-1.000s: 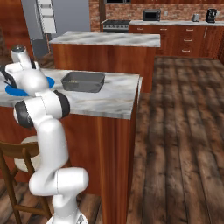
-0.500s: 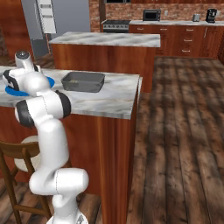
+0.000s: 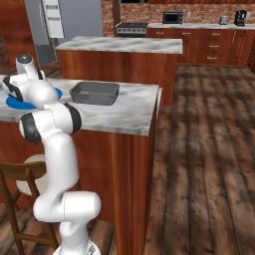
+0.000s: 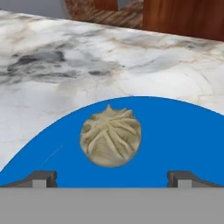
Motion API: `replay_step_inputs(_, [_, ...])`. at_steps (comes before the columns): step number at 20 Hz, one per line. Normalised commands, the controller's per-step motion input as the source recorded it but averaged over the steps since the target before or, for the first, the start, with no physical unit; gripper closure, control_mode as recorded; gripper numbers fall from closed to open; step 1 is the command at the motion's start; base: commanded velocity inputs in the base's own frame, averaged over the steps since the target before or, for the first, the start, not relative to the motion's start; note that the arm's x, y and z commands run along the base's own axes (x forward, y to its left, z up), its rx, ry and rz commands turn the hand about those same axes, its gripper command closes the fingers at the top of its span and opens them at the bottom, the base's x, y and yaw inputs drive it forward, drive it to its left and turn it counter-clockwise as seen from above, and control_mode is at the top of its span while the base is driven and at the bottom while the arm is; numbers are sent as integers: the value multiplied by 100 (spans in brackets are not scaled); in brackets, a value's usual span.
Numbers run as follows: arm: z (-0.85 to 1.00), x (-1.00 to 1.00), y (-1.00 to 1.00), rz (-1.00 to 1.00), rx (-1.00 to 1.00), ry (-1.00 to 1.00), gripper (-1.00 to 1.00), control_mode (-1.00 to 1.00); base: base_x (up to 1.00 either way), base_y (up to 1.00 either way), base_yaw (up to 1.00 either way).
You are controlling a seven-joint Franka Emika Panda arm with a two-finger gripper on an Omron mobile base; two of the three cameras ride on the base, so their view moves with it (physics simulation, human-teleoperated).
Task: Place two dumplings into each of the tupperware containers and then place the containers in the fridge.
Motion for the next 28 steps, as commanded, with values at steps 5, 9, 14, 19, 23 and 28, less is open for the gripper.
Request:
replay_step_inputs(5, [0, 8, 15, 0, 0, 2, -100, -100, 0, 0, 0])
replay_step_inputs(9, [0, 9, 14, 0, 0, 4, -100, -100, 0, 0, 0])
replay_step_inputs(14, [0, 0, 0, 0, 0, 10, -100, -100, 0, 0, 0])
replay_step_inputs(19, [-4, 0, 0, 0, 0, 7, -100, -100, 0, 0, 0])
replay_step_inputs(23, [-18, 0, 0, 0, 0, 0, -100, -100, 0, 0, 0])
replay_step_inputs(28, [-9, 0, 0, 0, 0, -2, -100, -100, 0, 0, 0])
